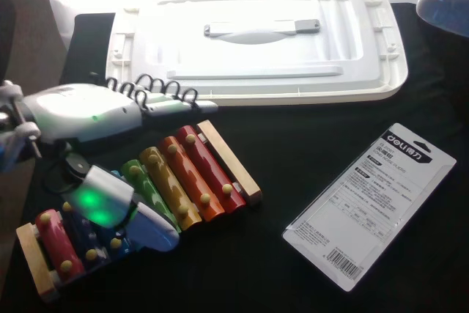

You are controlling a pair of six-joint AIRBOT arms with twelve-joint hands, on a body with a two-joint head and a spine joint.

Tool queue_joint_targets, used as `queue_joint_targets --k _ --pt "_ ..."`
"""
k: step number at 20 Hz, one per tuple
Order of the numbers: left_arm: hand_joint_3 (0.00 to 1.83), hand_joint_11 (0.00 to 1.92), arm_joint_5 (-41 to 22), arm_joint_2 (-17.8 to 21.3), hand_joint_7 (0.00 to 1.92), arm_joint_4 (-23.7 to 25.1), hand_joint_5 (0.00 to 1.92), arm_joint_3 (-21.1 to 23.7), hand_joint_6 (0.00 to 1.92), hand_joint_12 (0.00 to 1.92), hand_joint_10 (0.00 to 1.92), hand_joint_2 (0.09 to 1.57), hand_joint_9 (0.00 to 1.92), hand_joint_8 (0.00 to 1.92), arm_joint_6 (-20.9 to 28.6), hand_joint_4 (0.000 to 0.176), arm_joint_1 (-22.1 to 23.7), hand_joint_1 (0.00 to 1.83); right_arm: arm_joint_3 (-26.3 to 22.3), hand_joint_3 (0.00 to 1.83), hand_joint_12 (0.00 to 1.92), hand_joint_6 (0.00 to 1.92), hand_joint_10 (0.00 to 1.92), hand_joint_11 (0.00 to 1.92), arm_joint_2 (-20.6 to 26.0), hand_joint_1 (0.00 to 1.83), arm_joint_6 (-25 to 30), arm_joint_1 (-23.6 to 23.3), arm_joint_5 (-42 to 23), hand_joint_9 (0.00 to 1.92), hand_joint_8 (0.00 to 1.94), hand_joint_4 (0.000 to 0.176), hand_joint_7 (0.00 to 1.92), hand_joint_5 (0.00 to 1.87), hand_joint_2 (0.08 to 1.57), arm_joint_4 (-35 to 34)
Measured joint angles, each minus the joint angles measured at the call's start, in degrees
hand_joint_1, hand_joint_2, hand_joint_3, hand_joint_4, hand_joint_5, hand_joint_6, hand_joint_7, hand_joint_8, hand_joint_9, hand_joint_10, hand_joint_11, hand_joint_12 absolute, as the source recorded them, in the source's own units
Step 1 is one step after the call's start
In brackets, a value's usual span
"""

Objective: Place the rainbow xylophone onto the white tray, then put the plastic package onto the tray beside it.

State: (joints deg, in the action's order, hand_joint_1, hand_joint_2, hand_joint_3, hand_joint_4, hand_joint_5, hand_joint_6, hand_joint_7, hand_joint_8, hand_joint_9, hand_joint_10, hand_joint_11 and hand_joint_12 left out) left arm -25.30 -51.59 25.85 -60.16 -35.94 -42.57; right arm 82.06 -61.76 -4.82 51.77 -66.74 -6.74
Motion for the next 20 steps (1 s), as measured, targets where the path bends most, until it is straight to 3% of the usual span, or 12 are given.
queue_joint_targets --k 1,2,4,5,6,8,9,10,12,15,18,20 --pt "0.0 0.0 0.15 -0.15 0.09 0.15 0.0 0.26 0.0 0.65 0.0 0.71 0.15 0.0 -0.02 0.059 0.0 0.44 0.0 0.0 0.58 0.0 0.01 0.0 -0.02 0.41 0.0 0.0 -0.02 0.22 0.0 0.143 0.29 0.31 0.85 0.07" --pt "0.0 0.0 0.2 -0.28 0.1 0.22 0.0 0.31 0.0 0.64 0.0 0.71 0.16 0.0 -0.02 0.062 0.0 0.46 -0.02 0.0 0.55 0.0 0.0 0.0 -0.02 0.4 0.02 0.0 0.0 0.22 0.0 0.15 0.29 0.31 0.85 0.09" --pt "0.0 0.0 0.28 -0.46 0.09 0.13 0.0 0.61 0.0 0.52 0.0 0.7 0.14 0.0 -0.15 0.055 -0.66 0.48 0.0 0.0 0.55 0.0 0.0 0.0 -0.02 0.41 0.02 0.0 -0.02 0.21 0.0 0.14 0.28 0.3 0.85 -0.02" --pt "0.0 0.0 0.37 -0.57 0.08 0.13 0.0 0.72 0.0 0.47 0.0 0.7 0.13 0.0 -0.31 0.057 -1.27 0.46 0.0 0.0 0.55 0.0 0.0 0.0 -0.02 0.41 0.02 0.0 -0.02 0.21 0.0 0.149 0.28 0.3 0.85 -0.02" --pt "0.0 0.0 0.87 -0.81 0.09 0.15 0.0 0.72 0.0 0.48 0.0 0.69 0.14 0.0 -0.61 0.043 -1.38 0.45 0.0 0.0 0.57 0.0 0.0 0.0 -0.02 0.4 0.02 0.0 0.02 0.22 0.0 0.153 0.28 0.3 0.84 -0.04" --pt "0.0 0.0 0.92 -0.94 0.09 -0.48 0.0 0.85 0.0 0.6 0.0 0.71 0.17 0.0 -1.66 0.044 -1.73 0.42 -0.02 0.0 0.63 0.0 0.0 0.0 -0.04 0.4 0.04 0.0 -0.02 0.23 0.0 0.146 0.29 0.3 0.85 0.11" --pt "0.0 0.0 1.09 -0.94 0.11 -0.57 0.0 0.96 0.0 0.58 0.01 0.71 0.19 0.0 -2.19 0.034 -2.01 0.41 -0.02 0.0 0.63 0.0 0.0 0.0 -0.04 0.4 0.04 0.0 0.0 0.23 0.0 0.146 0.29 0.31 0.85 0.09" --pt "0.0 0.0 1.11 -0.94 0.11 -0.85 0.0 0.96 0.0 0.58 0.01 0.71 0.2 0.0 -3.08 0.044 -2.03 0.4 0.0 0.0 0.63 0.0 0.0 0.0 -0.04 0.4 0.04 0.0 0.02 0.23 0.0 0.14 0.29 0.31 0.85 -0.04" --pt "0.0 0.0 1.14 -1.05 0.1 -2.78 0.0 0.96 0.0 0.53 0.0 0.69 0.18 0.0 -5.42 0.077 -2.08 0.46 -0.02 0.0 0.61 0.0 0.0 0.0 -0.04 0.38 0.07 0.0 -0.04 0.23 0.0 0.146 0.28 0.3 0.83 0.07" --pt "0.0 0.0 0.98 -1.07 0.08 -6.58 0.0 1.25 0.0 0.51 0.0 0.73 0.16 0.0 -8.79 0.065 -3.02 0.44 -0.02 0.0 0.61 0.0 0.0 0.0 -0.04 0.39 0.09 0.0 -0.02 0.23 0.0 0.143 0.28 0.3 0.86 0.04" --pt "0.0 0.02 -0.42 -1.05 0.04 -10.91 0.0 1.38 0.0 0.31 0.01 0.75 0.1 0.01 -10.99 0.064 -4.39 0.42 -0.02 0.0 0.6 0.0 0.0 0.0 -0.04 0.38 0.09 0.0 0.0 0.24 0.0 0.154 0.29 0.3 0.85 0.0" --pt "0.0 0.0 -0.76 -0.98 0.09 -12.61 0.0 1.38 0.0 0.49 0.0 0.73 0.15 0.0 -11.54 0.058 -4.87 0.46 -0.02 0.0 0.63 0.0 0.0 0.0 -0.04 0.37 0.09 0.0 0.0 0.24 0.0 0.164 0.29 0.3 0.84 0.0"
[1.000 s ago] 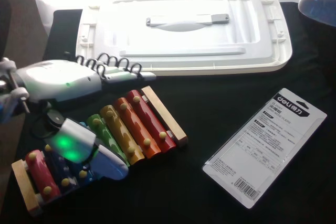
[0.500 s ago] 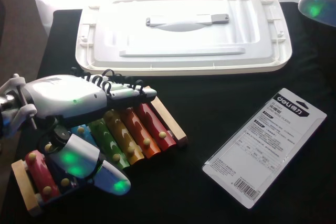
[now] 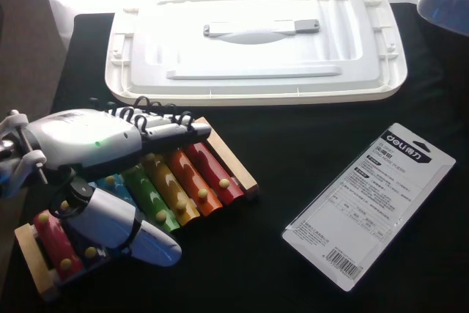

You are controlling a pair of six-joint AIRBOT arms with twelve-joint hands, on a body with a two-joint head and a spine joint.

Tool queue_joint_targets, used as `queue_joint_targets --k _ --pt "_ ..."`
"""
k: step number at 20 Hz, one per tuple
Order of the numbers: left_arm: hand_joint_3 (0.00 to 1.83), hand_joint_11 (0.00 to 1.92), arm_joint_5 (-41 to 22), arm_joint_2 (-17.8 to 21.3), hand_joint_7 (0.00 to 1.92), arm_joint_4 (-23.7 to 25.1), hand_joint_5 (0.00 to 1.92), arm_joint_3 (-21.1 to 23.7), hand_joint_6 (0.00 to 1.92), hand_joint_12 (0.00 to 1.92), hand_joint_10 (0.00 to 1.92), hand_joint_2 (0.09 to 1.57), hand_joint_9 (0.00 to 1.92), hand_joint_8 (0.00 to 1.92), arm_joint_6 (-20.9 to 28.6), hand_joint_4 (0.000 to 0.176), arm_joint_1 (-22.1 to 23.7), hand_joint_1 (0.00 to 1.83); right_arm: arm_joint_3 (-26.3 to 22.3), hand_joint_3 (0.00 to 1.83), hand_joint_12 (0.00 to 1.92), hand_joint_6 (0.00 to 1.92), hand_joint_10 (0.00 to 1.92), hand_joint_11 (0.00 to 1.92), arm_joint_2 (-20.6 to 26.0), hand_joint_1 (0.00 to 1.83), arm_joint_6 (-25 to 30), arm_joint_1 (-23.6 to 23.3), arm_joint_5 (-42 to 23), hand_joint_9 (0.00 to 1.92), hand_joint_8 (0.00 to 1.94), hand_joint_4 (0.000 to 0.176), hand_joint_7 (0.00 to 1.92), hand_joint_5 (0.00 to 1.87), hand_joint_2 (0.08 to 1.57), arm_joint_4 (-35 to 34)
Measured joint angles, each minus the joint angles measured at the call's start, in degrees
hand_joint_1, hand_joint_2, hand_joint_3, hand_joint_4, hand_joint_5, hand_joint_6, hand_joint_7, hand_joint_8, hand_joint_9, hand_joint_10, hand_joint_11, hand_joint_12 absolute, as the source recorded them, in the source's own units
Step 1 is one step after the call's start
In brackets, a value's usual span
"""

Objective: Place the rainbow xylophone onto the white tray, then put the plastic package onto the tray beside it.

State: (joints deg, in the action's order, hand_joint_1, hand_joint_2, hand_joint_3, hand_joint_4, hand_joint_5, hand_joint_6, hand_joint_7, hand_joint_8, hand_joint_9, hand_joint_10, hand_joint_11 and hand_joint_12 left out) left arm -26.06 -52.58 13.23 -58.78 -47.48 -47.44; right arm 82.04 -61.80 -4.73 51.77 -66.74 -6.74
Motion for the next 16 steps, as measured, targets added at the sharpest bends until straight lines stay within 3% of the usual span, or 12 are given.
queue_joint_targets --k 1,2,3,4,5,6,7,11,12,13,14,16 --pt "0.0 0.0 -0.26 0.13 0.09 -0.04 0.0 0.0 0.0 0.49 0.0 0.74 0.14 0.0 -0.17 0.072 0.0 0.46 0.0 0.0 0.63 0.0 0.0 0.0 0.0 0.37 0.0 0.0 0.04 0.24 0.0 0.166 0.29 0.31 0.83 -0.04" --pt "0.0 0.0 -0.55 0.13 0.08 -0.55 0.0 0.0 0.0 0.48 0.0 0.74 0.13 0.0 -0.17 0.066 -0.07 0.47 0.0 0.0 0.62 0.0 0.0 0.0 0.0 0.38 0.0 0.0 0.0 0.24 0.0 0.168 0.29 0.31 0.83 0.02" --pt "0.0 0.0 -0.61 0.13 0.07 -1.25 0.0 0.0 0.0 0.49 0.0 0.73 0.11 0.0 -0.92 0.085 -0.26 0.49 0.0 0.0 0.6 0.0 0.0 0.0 0.0 0.38 0.0 0.0 0.0 0.23 0.0 0.175 0.29 0.31 0.82 -0.02" --pt "0.0 0.0 -0.94 0.15 0.07 -1.86 0.0 0.0 0.0 0.49 0.0 0.73 0.11 0.0 -1.18 0.085 -0.57 0.49 0.0 0.0 0.6 0.0 0.0 0.0 0.0 0.38 0.0 0.0 0.02 0.23 0.0 0.175 0.29 0.31 0.82 -0.02" --pt "0.0 0.0 -0.74 0.24 0.04 -2.38 0.0 0.0 0.0 0.45 0.0 0.73 0.09 0.0 -1.55 0.071 -0.81 0.47 0.0 0.0 0.57 0.0 0.0 0.0 0.0 0.38 0.0 0.0 0.0 0.22 0.0 0.174 0.28 0.3 0.83 -0.02" --pt "0.0 0.0 -0.81 0.24 0.04 -2.67 0.0 0.0 0.0 0.45 0.0 0.73 0.09 0.0 -1.7 0.071 -0.92 0.47 0.0 0.0 0.57 0.0 0.0 0.0 0.0 0.38 0.0 0.0 0.0 0.22 0.0 0.174 0.28 0.3 0.83 -0.04" --pt "0.0 0.0 -1.05 0.26 0.09 -3.45 0.0 0.17 0.0 0.6 0.0 0.72 0.14 0.0 -2.08 0.077 -1.14 0.46 0.0 0.0 0.57 0.0 0.0 0.0 0.0 0.38 0.0 0.0 0.0 0.22 0.0 0.176 0.28 0.3 0.82 -0.02" --pt "0.0 0.0 -2.29 0.42 0.09 -4.33 0.0 0.28 0.0 0.55 0.01 0.73 0.15 0.0 -2.08 0.075 -2.56 0.45 0.0 0.0 0.56 0.0 0.0 0.0 -0.02 0.41 0.0 0.0 0.0 0.2 0.0 0.176 0.27 0.3 0.83 -0.02" --pt "0.0 0.0 -2.51 0.42 0.08 -4.48 0.0 0.55 0.0 0.52 0.0 0.74 0.15 0.0 -2.12 0.052 -3.02 0.45 0.0 0.0 0.56 0.0 0.0 0.0 -0.02 0.4 0.0 0.0 0.0 0.2 0.0 0.176 0.27 0.3 0.84 -0.02" --pt "0.0 0.0 -2.45 0.39 0.04 -4.46 0.0 0.63 0.0 0.33 0.01 0.74 0.09 0.01 -2.14 0.071 -3.13 0.45 0.0 0.0 0.58 0.0 0.0 0.0 -0.02 0.39 0.0 0.0 0.02 0.21 0.0 0.176 0.28 0.3 0.85 -0.07" --pt "0.0 0.0 -2.84 0.2 0.03 -4.52 0.0 0.63 0.0 0.29 0.02 0.73 0.1 0.01 -2.19 0.086 -3.63 0.43 0.0 0.0 0.56 0.0 0.0 0.0 -0.02 0.39 0.02 0.0 -0.02 0.21 0.0 0.176 0.28 0.3 0.85 0.0" --pt "0.0 0.0 -2.67 0.0 0.03 -4.48 0.0 0.63 0.0 0.31 0.01 0.72 0.11 0.0 -2.19 0.087 -3.87 0.43 0.0 0.0 0.56 0.0 0.0 0.0 -0.02 0.38 0.0 0.0 0.02 0.22 0.0 0.176 0.28 0.29 0.85 0.0"
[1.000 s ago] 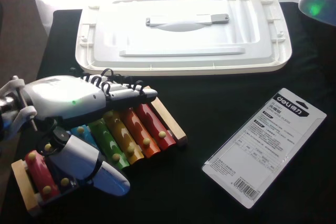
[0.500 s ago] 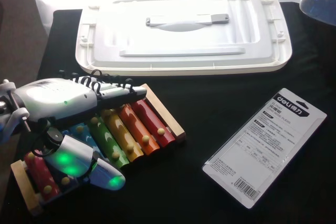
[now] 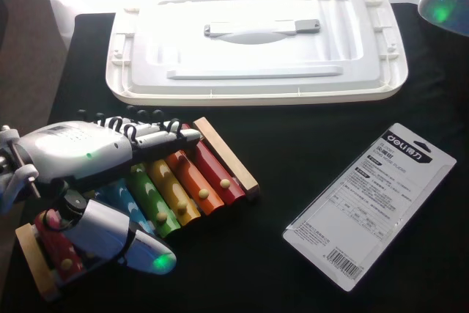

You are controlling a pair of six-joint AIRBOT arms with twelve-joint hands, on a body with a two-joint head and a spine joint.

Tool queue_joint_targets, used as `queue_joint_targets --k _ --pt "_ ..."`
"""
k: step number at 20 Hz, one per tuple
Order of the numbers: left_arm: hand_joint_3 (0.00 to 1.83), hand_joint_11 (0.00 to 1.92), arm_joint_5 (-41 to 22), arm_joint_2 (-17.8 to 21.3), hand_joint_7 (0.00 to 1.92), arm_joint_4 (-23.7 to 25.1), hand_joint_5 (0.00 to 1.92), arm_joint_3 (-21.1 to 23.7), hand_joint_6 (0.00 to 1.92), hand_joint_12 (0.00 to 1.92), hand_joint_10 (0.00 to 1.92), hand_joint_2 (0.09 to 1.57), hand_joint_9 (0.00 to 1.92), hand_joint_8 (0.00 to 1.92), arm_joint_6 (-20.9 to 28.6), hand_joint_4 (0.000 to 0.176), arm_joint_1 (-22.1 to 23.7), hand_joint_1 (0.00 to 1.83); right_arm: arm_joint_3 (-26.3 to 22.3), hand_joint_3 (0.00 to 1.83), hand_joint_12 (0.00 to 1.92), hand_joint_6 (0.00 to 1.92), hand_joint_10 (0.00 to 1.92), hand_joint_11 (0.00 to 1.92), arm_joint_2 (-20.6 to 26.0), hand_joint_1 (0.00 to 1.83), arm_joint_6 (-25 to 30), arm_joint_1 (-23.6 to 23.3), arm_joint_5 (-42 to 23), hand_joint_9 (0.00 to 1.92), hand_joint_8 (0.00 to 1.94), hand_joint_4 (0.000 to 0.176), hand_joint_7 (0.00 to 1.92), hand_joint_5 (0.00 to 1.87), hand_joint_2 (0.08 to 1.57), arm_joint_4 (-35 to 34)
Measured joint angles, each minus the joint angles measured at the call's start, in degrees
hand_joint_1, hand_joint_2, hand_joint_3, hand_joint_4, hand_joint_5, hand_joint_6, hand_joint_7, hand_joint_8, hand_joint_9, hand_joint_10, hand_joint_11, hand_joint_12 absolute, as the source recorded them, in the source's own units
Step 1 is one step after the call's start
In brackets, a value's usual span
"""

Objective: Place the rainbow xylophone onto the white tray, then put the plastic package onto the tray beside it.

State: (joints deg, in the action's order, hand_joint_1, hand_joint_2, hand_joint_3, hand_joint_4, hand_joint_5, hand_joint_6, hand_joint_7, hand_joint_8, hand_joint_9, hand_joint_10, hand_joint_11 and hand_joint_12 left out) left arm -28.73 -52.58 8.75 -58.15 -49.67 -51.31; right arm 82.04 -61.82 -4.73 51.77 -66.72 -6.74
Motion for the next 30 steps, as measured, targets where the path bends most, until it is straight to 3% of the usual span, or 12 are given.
queue_joint_targets --k 1,5,9,13,16,17,18,19,21,22,23,30 --pt "0.0 0.0 0.39 -0.13 0.04 0.72 0.0 0.0 0.0 0.44 0.0 0.72 0.12 0.0 0.0 0.095 0.0 0.38 0.0 0.0 0.52 0.0 0.0 0.0 0.0 0.39 0.02 0.0 -0.02 0.21 0.0 0.176 0.28 0.3 0.85 0.0" --pt "0.0 0.0 0.72 -0.85 0.08 1.01 0.0 0.0 0.0 0.39 0.0 0.7 0.16 0.01 -0.59 0.091 -0.44 0.59 0.0 0.01 0.55 0.0 0.0 0.0 0.0 0.41 0.02 0.0 -0.02 0.22 0.0 0.176 0.27 0.28 0.89 -0.02" --pt "0.01 0.03 1.57 -1.25 0.21 0.9 0.04 -0.42 0.0 0.5 0.01 0.76 0.27 0.01 -2.38 0.167 -0.52 0.99 0.0 0.01 0.56 0.0 0.01 0.0 0.0 0.39 0.02 0.0 -0.02 0.23 0.0 0.175 0.27 0.27 0.91 0.0" --pt "0.01 0.16 1.66 -1.25 0.29 0.11 0.13 -0.44 0.01 0.65 0.02 0.92 0.39 0.01 -1.6 0.176 -0.52 1.3 0.0 0.01 0.56 0.0 0.01 0.0 0.0 0.38 0.02 0.0 -0.02 0.22 0.0 0.176 0.27 0.27 0.92 0.0" --pt "0.0 0.18 1.22 -1.46 0.36 -0.07 0.24 -0.66 0.01 0.79 0.02 1.01 0.5 0.01 -1.44 0.11 -0.52 1.46 0.0 0.0 0.59 0.0 0.01 0.0 0.0 0.39 0.02 0.0 -0.02 0.23 0.0 0.176 0.27 0.28 0.92 -0.02" --pt "0.0 0.25 1.03 -1.49 0.43 -0.15 0.33 -0.66 0.01 0.82 0.03 1.03 0.61 0.01 -1.38 0.071 -0.52 1.53 0.0 0.0 0.59 0.0 0.01 0.0 0.0 0.4 0.0 0.0 -0.02 0.23 0.0 0.174 0.27 0.29 0.92 0.0" --pt "0.0 0.35 0.74 -1.49 0.5 -0.35 0.42 -0.66 0.0 1.04 1.2 1.16 0.65 0.0 -1.29 0.036 -0.52 1.59 0.0 0.0 0.59 0.0 0.0 0.0 0.0 0.4 0.02 0.0 -0.02 0.23 0.0 0.169 0.27 0.28 0.92 0.02" --pt "0.0 0.58 0.28 -1.55 0.6 -0.39 0.49 -0.81 0.02 1.61 1.45 1.17 0.55 0.03 -1.29 0.001 -0.52 1.73 0.0 0.01 0.59 0.0 0.0 0.0 0.0 0.39 0.02 0.0 -0.02 0.23 0.0 0.171 0.27 0.28 0.93 0.0" --pt "0.0 0.67 -0.72 -1.55 0.72 0.11 0.58 -0.9 0.03 1.68 1.45 1.14 0.62 0.06 -1.77 0.0 -0.35 1.76 0.0 0.0 0.55 0.0 0.01 0.0 0.0 0.39 0.02 0.0 -0.02 0.21 0.0 0.176 0.25 0.28 0.94 0.0" --pt "0.0 0.68 -1.07 -1.6 0.68 0.15 0.61 -0.9 0.02 1.64 1.43 1.18 0.62 1.24 -1.9 0.0 -0.39 1.65 -0.04 0.0 0.56 0.0 0.01 0.0 0.0 0.4 0.02 0.0 -0.02 0.22 0.0 0.164 0.26 0.29 0.94 0.0" --pt "0.0 0.65 -1.2 -1.6 0.65 -0.2 0.63 -0.9 0.02 1.67 1.43 1.2 0.61 1.52 -1.68 0.0 -0.42 1.62 -0.04 0.0 0.56 0.0 0.01 0.0 0.0 0.4 0.02 0.0 -0.04 0.23 0.01 0.161 0.27 0.29 0.94 0.0" --pt "0.0 0.59 -1.79 -1.9 0.63 -1.31 0.65 -1.07 0.0 1.71 1.41 1.21 0.63 1.6 -1.49 0.0 -0.48 1.62 -0.04 0.0 0.58 0.0 0.0 0.0 0.0 0.39 0.02 0.0 -0.04 0.23 0.0 0.162 0.27 0.3 0.92 0.07"
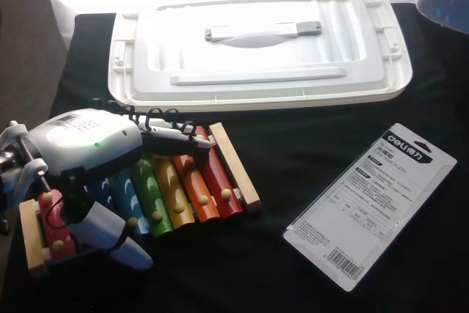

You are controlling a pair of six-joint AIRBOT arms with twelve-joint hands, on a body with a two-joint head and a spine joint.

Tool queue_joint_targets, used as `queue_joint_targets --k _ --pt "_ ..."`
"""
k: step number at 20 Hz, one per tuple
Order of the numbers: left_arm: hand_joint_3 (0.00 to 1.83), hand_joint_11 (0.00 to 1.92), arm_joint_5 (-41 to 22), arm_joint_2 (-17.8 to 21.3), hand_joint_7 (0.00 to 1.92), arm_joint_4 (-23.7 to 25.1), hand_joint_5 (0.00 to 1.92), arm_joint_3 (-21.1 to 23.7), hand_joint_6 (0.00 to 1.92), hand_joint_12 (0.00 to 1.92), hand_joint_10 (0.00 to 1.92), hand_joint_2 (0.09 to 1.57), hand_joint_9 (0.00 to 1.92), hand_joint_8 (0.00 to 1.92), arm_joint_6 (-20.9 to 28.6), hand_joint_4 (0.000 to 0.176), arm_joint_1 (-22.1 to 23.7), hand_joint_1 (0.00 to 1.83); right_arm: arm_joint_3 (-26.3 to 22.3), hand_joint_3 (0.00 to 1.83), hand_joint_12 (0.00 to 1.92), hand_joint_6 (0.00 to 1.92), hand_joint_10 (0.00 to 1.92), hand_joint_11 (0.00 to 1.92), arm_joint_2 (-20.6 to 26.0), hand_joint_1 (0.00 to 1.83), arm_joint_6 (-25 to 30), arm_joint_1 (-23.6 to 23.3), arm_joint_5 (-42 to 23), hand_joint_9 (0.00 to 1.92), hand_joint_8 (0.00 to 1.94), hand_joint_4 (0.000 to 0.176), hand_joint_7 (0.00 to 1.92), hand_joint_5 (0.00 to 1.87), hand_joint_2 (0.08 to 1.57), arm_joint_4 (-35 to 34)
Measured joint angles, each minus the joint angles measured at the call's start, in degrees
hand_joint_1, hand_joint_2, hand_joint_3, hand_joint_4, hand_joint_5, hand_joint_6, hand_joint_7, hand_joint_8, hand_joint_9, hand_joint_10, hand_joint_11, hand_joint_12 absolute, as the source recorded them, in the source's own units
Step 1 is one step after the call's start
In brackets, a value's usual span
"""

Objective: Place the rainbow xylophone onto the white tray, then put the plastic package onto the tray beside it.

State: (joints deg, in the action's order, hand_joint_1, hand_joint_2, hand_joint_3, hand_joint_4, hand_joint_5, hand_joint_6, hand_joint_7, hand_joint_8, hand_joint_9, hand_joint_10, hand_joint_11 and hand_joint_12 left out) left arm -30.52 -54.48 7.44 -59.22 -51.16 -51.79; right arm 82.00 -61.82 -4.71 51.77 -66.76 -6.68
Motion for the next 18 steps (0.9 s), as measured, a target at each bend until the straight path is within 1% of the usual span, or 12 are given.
queue_joint_targets --k 3,4,5,6,9,10,11,13,14,15,16,18 --pt "0.0 0.56 -0.24 0.02 0.63 -0.17 0.63 -0.09 0.0 1.73 1.39 1.21 0.64 1.61 0.0 0.0 -0.11 1.61 -0.02 0.0 0.61 0.0 0.0 0.0 0.0 0.39 0.0 0.0 0.0 0.24 0.0 0.167 0.29 0.31 0.91 0.04" --pt "0.0 0.56 -0.28 0.02 0.62 -0.17 0.64 -0.17 0.0 1.74 1.41 1.22 0.63 1.62 0.07 0.0 -0.11 1.61 -0.02 0.0 0.61 0.0 0.0 0.0 0.0 0.39 0.0 0.0 0.0 0.24 0.0 0.174 0.29 0.32 0.91 0.04" --pt "0.0 0.59 -0.37 0.02 0.53 -0.2 0.64 -0.24 0.0 1.8 1.52 1.23 0.65 1.48 0.07 0.0 -0.11 1.61 -0.02 0.0 0.61 0.0 0.0 0.0 0.0 0.39 0.0 0.0 0.0 0.24 0.0 0.176 0.29 0.32 0.91 0.04" --pt "0.0 0.58 -0.42 0.13 0.52 -0.39 0.65 -0.28 0.01 1.83 1.54 1.23 0.66 1.45 0.07 0.0 -0.11 1.61 -0.02 0.0 0.64 0.0 0.0 0.0 0.0 0.38 0.0 0.0 0.0 0.24 0.0 0.176 0.29 0.32 0.91 0.02" --pt "0.0 0.52 -0.48 0.72 0.55 -0.52 0.67 -0.63 0.01 1.85 1.52 1.23 0.68 1.45 0.0 0.0 0.5 1.61 0.0 0.0 0.63 0.0 0.0 0.0 0.0 0.39 0.0 0.0 0.0 0.25 0.0 0.176 0.29 0.32 0.91 0.04" --pt "0.0 0.51 -0.28 0.85 0.55 -0.44 0.67 -0.63 0.01 1.86 1.51 1.23 0.69 1.46 -0.09 0.0 0.79 1.61 -0.02 0.0 0.63 0.0 0.0 0.0 0.0 0.39 0.0 0.0 -0.02 0.24 0.0 0.171 0.29 0.33 0.91 0.07" --pt "0.0 0.56 -0.11 1.46 0.51 -0.52 0.65 -0.61 0.0 1.84 1.5 1.23 0.67 1.49 -0.02 0.0 1.29 1.61 -0.02 0.0 0.61 0.0 0.0 0.0 0.0 0.38 0.0 0.0 -0.02 0.24 0.0 0.175 0.29 0.33 0.9 0.11" --pt "0.0 0.54 -0.11 2.27 0.56 -0.72 0.68 -0.59 0.01 1.79 1.41 1.21 0.75 1.47 -0.04 0.0 1.95 1.61 -0.02 0.0 0.6 0.0 0.0 0.0 0.0 0.4 0.0 0.0 0.02 0.24 0.0 0.176 0.29 0.33 0.91 0.0" --pt "0.01 0.49 -0.15 2.49 0.55 -1.07 0.65 -0.59 0.01 1.76 1.37 1.15 0.77 0.81 -0.02 0.0 2.23 1.73 -0.02 0.0 0.61 0.0 0.0 0.0 0.0 0.38 0.0 0.0 -0.02 0.23 0.0 0.176 0.29 0.33 0.9 0.04" --pt "0.0 0.37 -0.31 2.51 0.62 -1.36 0.63 -0.63 0.0 1.22 1.39 1.14 0.74 0.44 0.0 0.0 2.64 1.64 -0.02 0.0 0.61 0.0 0.0 0.0 0.0 0.38 0.0 0.0 -0.02 0.23 0.0 0.173 0.29 0.32 0.9 0.13" --pt "0.0 0.38 -0.55 2.62 0.68 -1.49 0.62 -0.63 0.0 0.97 1.39 1.14 0.74 0.24 -0.04 0.0 2.99 1.62 -0.02 0.0 0.61 0.0 0.0 0.0 0.0 0.37 0.0 0.0 0.0 0.22 0.0 0.168 0.29 0.32 0.88 0.15" --pt "0.0 0.34 -0.72 3.34 0.76 -1.11 0.59 -0.63 0.0 0.97 1.46 1.17 0.68 0.1 -0.35 0.0 3.43 1.61 -0.02 0.0 0.6 0.0 0.0 0.0 -0.07 0.38 0.0 0.0 -0.02 0.23 0.0 0.175 0.29 0.32 0.9 0.11"
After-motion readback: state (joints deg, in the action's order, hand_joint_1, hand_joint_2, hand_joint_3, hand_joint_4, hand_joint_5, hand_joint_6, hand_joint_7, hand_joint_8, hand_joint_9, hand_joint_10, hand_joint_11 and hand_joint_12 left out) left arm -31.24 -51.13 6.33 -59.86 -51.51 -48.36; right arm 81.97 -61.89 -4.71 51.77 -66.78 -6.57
